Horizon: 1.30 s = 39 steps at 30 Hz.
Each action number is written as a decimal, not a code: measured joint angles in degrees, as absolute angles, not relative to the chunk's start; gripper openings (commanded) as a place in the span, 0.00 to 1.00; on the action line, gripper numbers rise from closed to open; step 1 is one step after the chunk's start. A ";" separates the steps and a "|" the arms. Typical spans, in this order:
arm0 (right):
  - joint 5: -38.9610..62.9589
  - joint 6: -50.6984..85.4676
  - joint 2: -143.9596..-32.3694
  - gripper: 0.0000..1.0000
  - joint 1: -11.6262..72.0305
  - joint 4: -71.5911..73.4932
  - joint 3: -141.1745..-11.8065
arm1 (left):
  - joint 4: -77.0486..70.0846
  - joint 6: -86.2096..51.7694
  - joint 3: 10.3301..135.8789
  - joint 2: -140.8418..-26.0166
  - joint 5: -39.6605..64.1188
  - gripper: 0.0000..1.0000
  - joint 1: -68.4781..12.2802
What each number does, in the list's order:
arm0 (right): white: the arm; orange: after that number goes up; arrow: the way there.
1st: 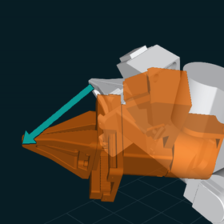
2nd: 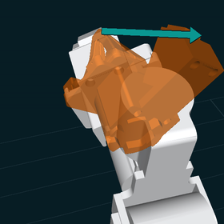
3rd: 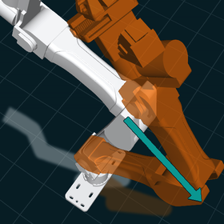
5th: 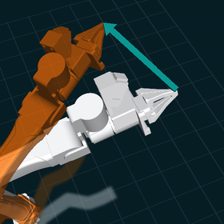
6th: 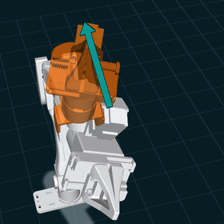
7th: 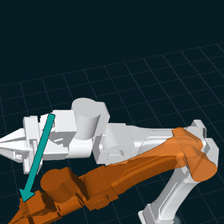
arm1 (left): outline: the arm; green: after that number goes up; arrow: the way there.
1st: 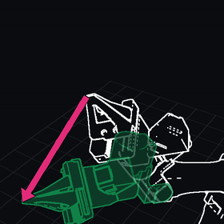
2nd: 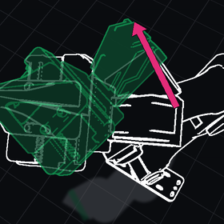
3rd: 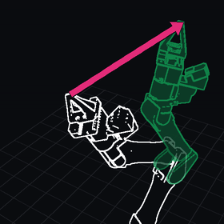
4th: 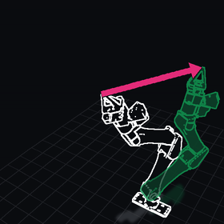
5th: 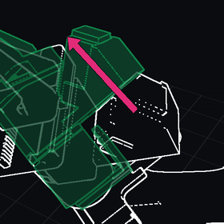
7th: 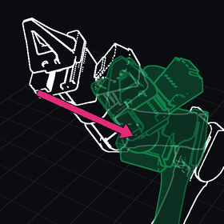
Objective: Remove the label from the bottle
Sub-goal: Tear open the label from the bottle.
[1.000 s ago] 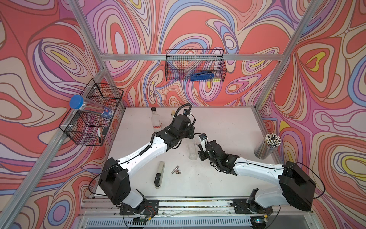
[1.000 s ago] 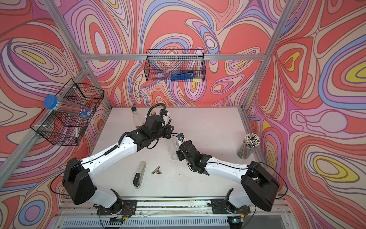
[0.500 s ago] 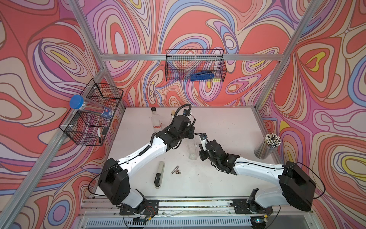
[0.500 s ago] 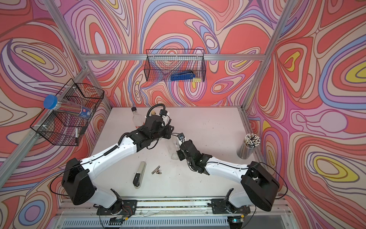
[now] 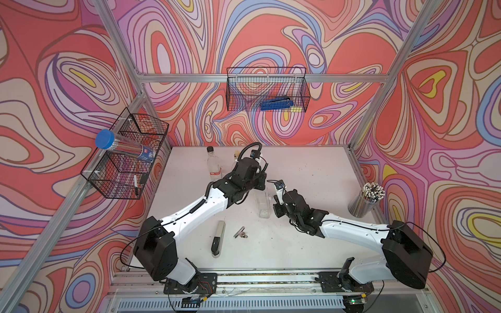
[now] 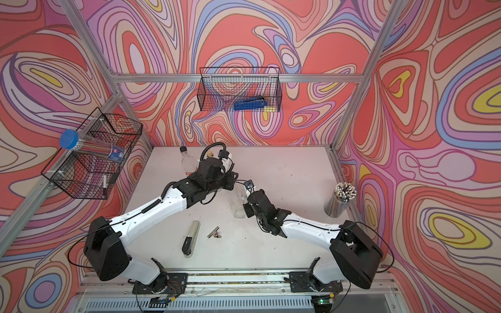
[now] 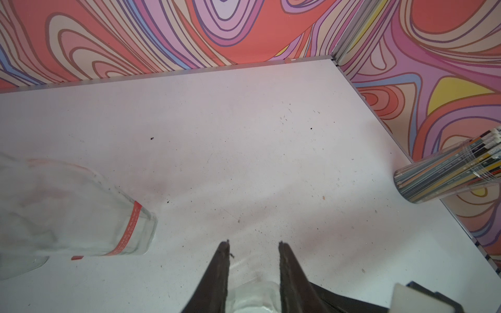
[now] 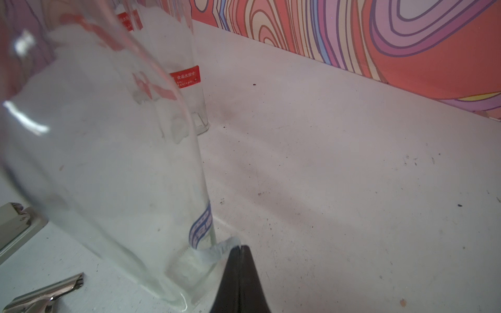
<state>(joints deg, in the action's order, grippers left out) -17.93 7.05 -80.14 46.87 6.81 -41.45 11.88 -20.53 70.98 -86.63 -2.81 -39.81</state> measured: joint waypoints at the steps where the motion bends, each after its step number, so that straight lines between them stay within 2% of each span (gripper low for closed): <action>1: -17.93 7.05 -80.14 0.00 46.83 6.81 -41.47 | 11.88 -20.53 70.98 -86.63 -2.81 0.00 -39.81; 20: -17.41 6.48 -80.49 0.00 45.54 6.37 -42.41 | 11.64 -19.05 70.96 -86.63 -1.67 0.00 -39.81; 39: -11.68 5.19 -79.50 0.00 45.10 2.50 -44.47 | 6.37 -17.56 67.37 -85.10 0.47 0.00 -39.81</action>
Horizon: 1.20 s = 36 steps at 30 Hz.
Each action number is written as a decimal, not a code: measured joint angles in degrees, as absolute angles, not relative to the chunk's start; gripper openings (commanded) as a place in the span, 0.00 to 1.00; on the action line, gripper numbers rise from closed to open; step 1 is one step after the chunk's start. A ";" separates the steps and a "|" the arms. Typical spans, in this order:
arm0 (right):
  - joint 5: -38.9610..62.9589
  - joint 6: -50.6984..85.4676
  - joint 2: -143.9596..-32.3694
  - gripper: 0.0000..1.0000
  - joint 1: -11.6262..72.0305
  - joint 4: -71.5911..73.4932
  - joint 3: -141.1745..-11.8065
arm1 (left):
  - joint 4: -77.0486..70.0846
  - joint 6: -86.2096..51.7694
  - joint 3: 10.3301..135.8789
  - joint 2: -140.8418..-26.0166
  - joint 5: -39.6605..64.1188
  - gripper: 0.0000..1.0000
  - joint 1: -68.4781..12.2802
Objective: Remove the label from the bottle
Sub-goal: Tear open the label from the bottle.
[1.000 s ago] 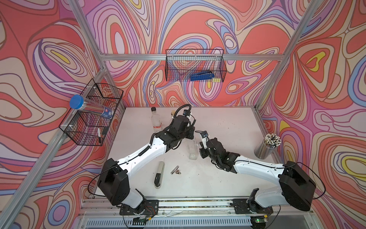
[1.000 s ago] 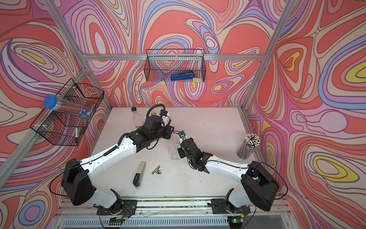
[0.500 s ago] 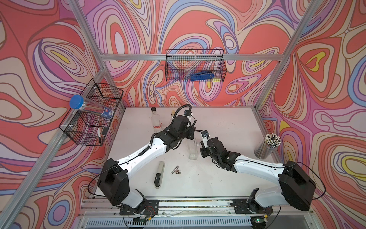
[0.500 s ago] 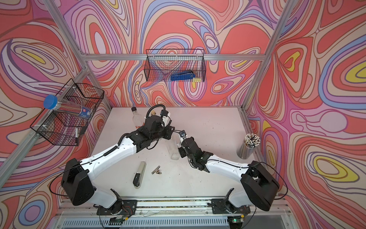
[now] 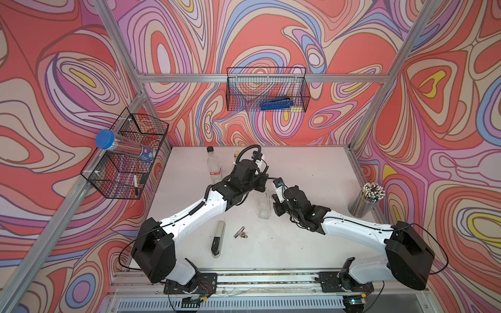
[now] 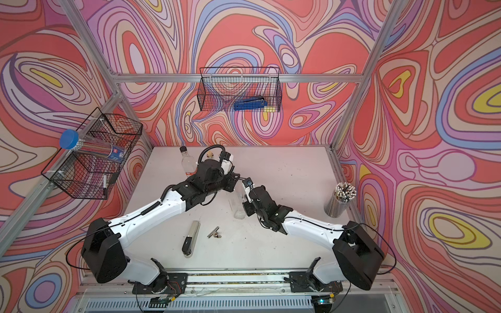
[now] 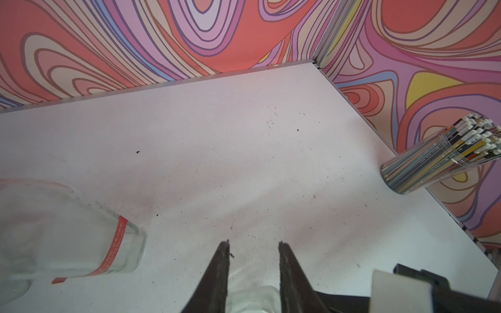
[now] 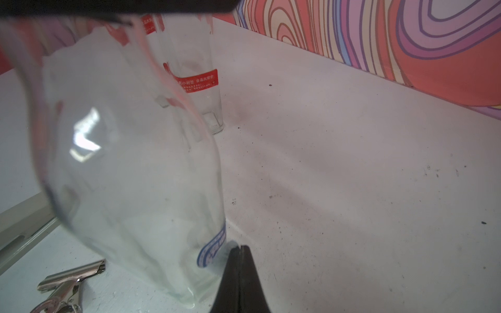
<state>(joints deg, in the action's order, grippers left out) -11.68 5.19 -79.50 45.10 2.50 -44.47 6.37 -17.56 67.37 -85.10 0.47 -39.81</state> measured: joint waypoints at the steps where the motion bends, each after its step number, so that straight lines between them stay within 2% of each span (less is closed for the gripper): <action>1: -11.53 5.15 -79.50 0.00 44.99 2.44 -44.60 | 6.28 -17.56 67.20 -84.90 0.47 0.00 -39.81; 36: -11.77 7.97 -82.21 0.00 42.30 3.90 -43.59 | 5.50 -16.51 65.10 -82.98 2.52 0.00 -39.81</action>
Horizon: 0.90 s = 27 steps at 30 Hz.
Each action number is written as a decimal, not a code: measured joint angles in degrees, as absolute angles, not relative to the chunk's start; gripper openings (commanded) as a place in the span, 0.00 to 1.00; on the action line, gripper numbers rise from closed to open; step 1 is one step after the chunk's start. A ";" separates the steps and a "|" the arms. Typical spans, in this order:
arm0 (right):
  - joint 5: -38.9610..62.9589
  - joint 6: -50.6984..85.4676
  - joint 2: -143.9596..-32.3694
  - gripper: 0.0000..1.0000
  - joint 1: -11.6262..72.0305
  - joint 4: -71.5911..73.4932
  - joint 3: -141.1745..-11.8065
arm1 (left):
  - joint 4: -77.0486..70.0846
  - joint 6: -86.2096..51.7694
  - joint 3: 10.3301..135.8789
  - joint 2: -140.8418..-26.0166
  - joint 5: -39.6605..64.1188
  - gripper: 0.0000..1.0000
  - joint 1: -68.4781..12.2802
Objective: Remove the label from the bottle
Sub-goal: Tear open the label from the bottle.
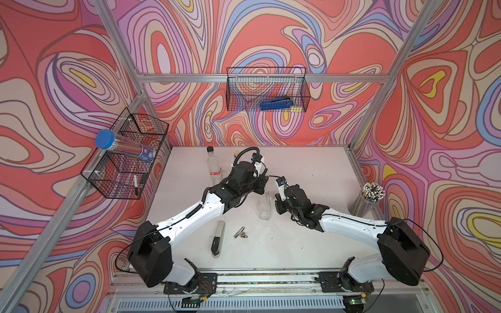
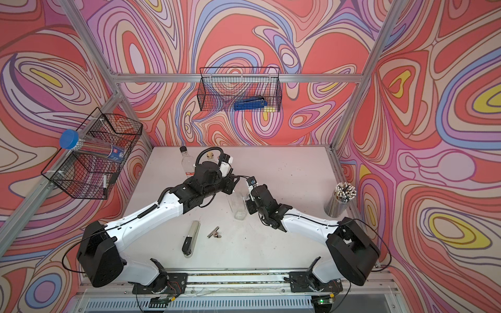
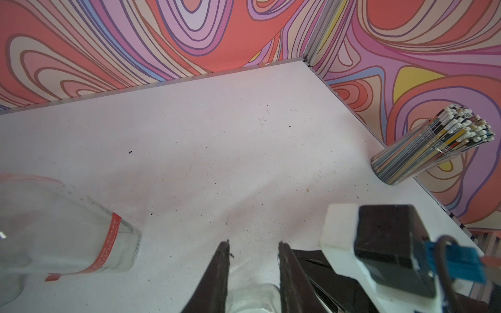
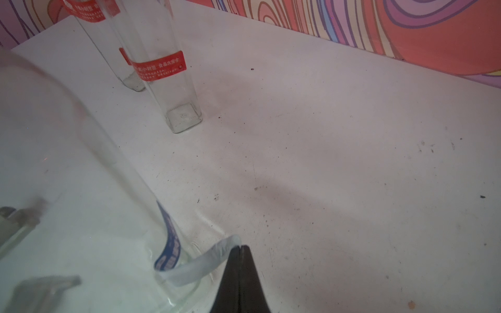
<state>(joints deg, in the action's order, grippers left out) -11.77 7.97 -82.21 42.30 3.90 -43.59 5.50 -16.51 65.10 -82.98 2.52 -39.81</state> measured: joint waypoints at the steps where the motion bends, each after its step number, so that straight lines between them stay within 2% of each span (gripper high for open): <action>1: -11.79 7.99 -82.21 0.00 42.28 3.92 -43.59 | 5.50 -16.51 65.04 -82.87 2.52 0.00 -39.81; 27: -11.70 8.08 -82.65 0.00 41.30 4.69 -43.48 | 4.86 -16.51 64.07 -82.13 2.48 0.00 -39.81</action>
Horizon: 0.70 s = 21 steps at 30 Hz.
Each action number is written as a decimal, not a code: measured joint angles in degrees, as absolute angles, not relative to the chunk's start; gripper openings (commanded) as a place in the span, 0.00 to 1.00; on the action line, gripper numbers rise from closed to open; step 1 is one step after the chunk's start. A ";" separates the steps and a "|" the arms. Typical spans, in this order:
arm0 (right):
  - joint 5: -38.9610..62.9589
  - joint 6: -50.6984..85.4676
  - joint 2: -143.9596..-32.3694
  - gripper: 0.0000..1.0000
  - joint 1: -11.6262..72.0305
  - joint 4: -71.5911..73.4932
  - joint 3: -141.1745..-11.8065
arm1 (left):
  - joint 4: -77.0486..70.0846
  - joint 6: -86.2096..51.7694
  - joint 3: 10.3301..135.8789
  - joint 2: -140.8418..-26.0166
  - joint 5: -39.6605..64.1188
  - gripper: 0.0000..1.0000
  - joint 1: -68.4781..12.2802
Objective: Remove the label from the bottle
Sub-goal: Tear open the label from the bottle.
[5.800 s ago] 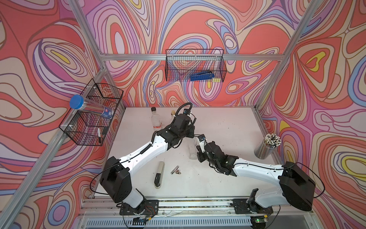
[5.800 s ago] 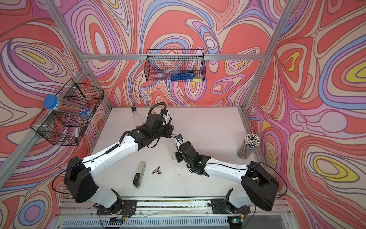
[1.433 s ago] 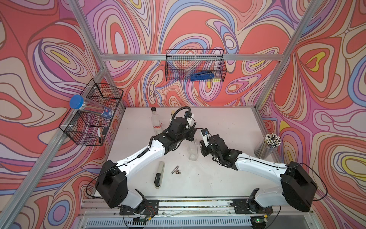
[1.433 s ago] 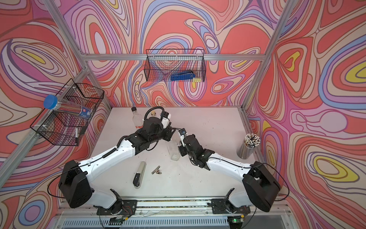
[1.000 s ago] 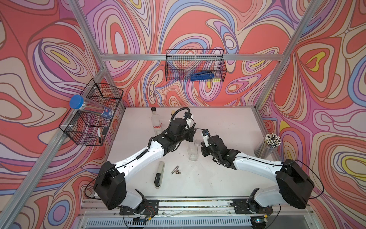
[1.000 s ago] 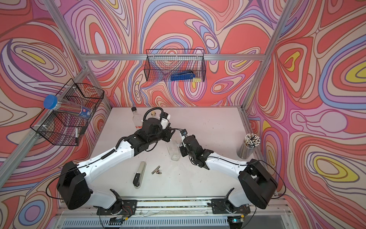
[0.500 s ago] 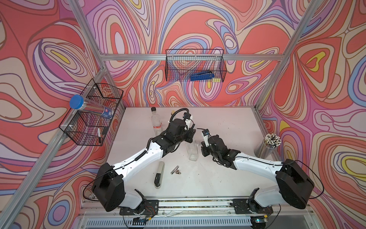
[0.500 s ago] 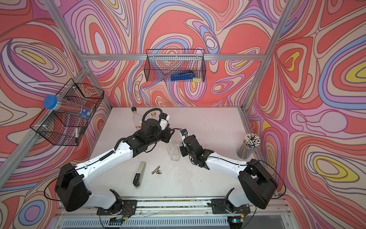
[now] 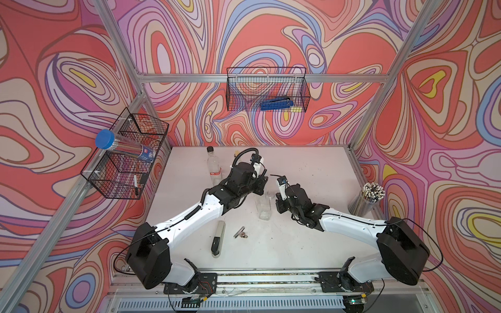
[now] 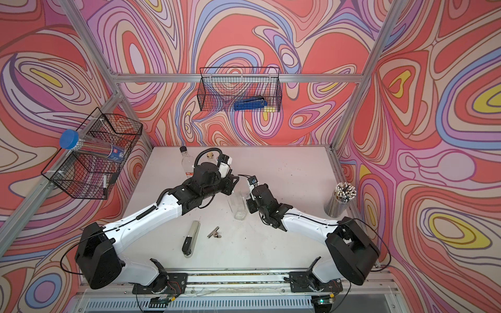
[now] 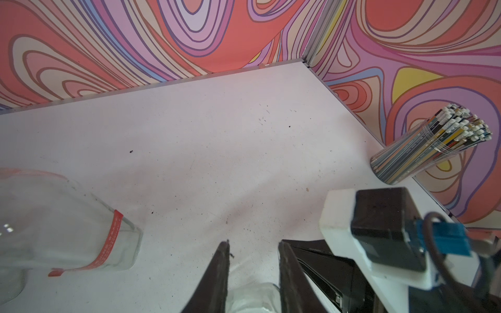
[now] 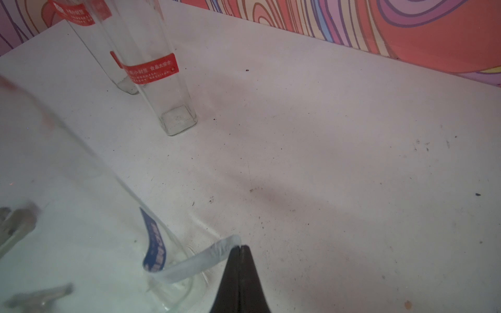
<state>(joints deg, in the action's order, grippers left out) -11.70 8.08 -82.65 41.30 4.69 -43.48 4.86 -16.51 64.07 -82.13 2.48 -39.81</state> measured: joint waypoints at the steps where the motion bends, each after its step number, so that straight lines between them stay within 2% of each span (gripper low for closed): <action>1: -11.64 8.08 -82.74 0.00 41.19 4.73 -43.48 | 4.86 -16.51 64.07 -82.13 2.50 0.00 -39.81; 21: -10.90 8.21 -83.42 0.00 39.59 5.63 -43.48 | 4.75 -16.45 64.03 -82.13 2.55 0.00 -39.81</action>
<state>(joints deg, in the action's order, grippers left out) -10.90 8.21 -83.42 39.59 5.63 -43.48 4.75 -16.45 64.03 -82.13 2.55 -39.81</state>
